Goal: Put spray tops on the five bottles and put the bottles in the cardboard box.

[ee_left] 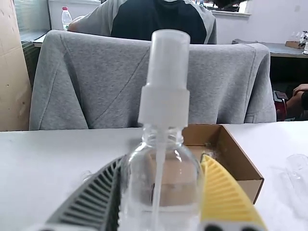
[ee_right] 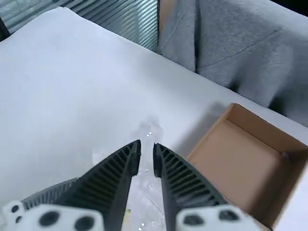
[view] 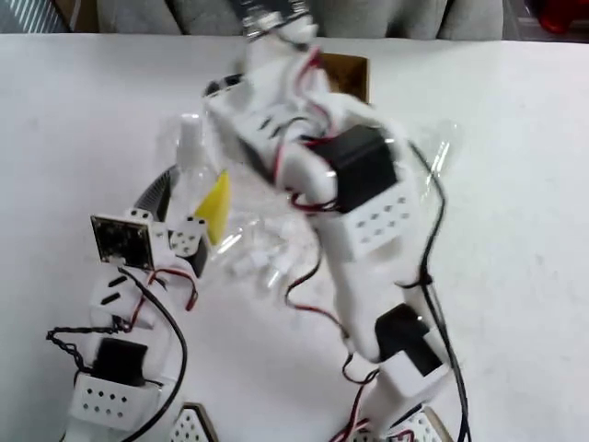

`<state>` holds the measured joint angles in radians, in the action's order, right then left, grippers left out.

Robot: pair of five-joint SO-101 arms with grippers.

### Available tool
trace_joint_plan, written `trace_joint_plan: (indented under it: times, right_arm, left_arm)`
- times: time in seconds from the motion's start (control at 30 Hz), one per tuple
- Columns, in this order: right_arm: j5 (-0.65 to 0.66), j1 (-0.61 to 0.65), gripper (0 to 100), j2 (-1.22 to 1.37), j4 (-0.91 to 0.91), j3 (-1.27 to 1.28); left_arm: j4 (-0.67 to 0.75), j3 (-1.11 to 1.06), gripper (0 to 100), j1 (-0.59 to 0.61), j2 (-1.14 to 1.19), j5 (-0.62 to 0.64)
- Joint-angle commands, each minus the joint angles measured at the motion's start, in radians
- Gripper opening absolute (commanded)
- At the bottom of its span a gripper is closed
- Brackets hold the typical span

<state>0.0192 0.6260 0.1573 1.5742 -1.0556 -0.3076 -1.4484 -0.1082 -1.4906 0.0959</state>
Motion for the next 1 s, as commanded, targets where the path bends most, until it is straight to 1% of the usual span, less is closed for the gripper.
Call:
trace_joint_plan:
  times: [0.0,0.1,0.23,0.33,0.43,0.5,0.6,0.8,0.97]
  right_arm:
    - [-0.034,-0.165,1.8,-0.016,0.065,-0.018]
    - [-0.049,-0.269,1.9,0.041,0.076,0.026]
    - [-0.049,-0.354,2.3,0.147,0.119,0.077]
    - [-0.049,-0.398,8.6,0.229,0.125,0.078]
    - [-0.052,-0.409,14.9,0.317,0.12,0.077]
    - [-0.055,-0.407,14.7,0.375,0.105,0.074]
    - [-0.055,-0.41,11.8,0.45,0.036,0.074]
    - [-0.055,-0.49,9.8,0.522,-0.102,0.074]
    - [-0.057,-0.522,10.0,0.558,-0.147,0.074]
  left_arm:
    - [0.034,0.052,2,0.01,0.001,0.003]
    - [0.034,0.052,2,0.01,0.001,0.003]
    - [0.034,0.051,2,0.01,0.001,0.003]
    - [0.031,0.051,2,0.01,0.001,0.003]
    - [0.029,0.049,2,0.012,0.002,0.003]
    - [0.031,0.049,2,0.031,0.002,0.003]
    - [0.034,0.049,2,0.047,0.002,0.005]
    - [0.034,0.054,2,0.039,0.004,0.009]
    - [0.034,0.058,2,0.039,0.005,0.009]
